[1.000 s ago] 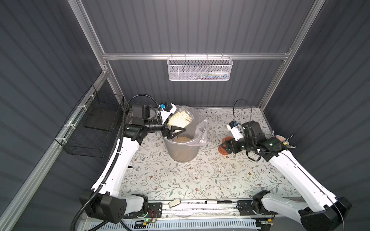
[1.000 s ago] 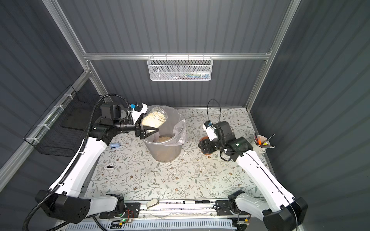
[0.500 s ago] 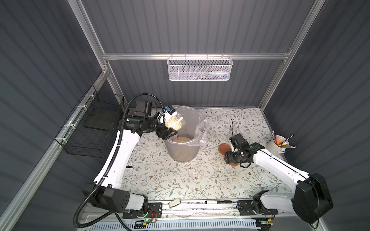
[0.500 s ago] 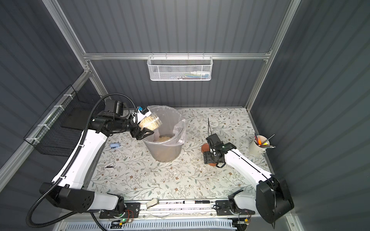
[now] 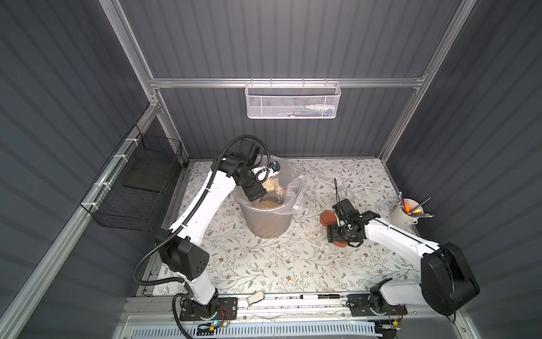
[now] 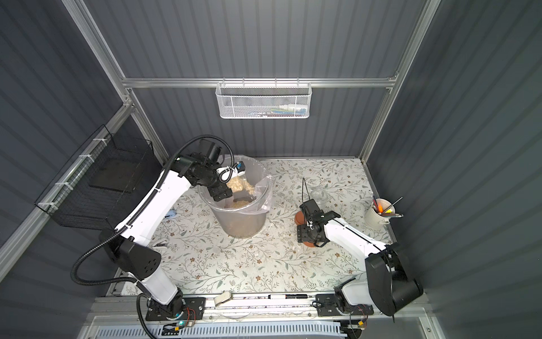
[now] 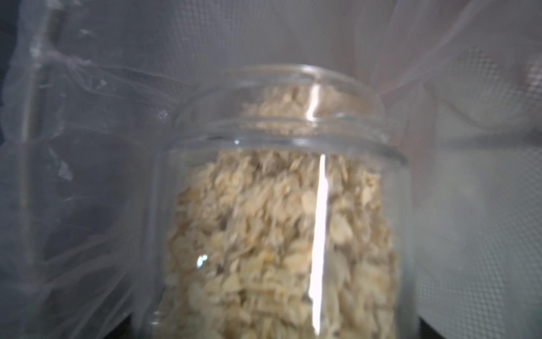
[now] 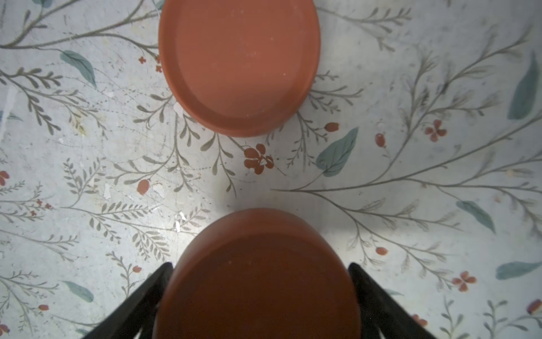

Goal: Empty expired oatmeal from jars
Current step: Place the lid at the center of the board.

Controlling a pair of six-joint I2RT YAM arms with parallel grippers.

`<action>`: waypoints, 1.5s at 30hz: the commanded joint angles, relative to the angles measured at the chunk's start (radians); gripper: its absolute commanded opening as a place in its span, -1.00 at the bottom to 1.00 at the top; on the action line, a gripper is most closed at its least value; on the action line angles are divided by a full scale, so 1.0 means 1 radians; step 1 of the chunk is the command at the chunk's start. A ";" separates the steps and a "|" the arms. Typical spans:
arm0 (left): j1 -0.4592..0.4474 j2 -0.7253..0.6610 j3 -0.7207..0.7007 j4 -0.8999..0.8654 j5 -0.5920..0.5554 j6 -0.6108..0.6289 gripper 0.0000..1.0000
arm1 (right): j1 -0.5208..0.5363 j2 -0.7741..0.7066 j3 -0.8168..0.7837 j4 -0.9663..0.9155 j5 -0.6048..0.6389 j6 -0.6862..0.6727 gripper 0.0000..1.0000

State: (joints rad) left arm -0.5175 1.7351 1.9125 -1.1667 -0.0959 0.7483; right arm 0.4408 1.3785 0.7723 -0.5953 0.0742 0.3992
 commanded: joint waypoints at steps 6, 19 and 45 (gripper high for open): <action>-0.092 0.040 0.010 -0.039 -0.372 0.139 -1.00 | -0.011 0.056 0.007 0.013 -0.013 0.044 0.46; -0.146 -0.079 -0.167 0.084 -0.557 0.483 -1.00 | -0.046 0.064 -0.010 0.079 -0.070 0.070 0.97; -0.188 -0.136 -0.397 0.319 -0.406 1.027 -1.00 | -0.094 -0.125 0.138 0.017 -0.080 -0.019 0.98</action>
State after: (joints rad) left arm -0.7017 1.6463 1.5349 -0.8612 -0.5507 1.6966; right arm 0.3557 1.2488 0.8948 -0.5545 -0.0006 0.4072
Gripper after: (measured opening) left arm 0.878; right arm 0.989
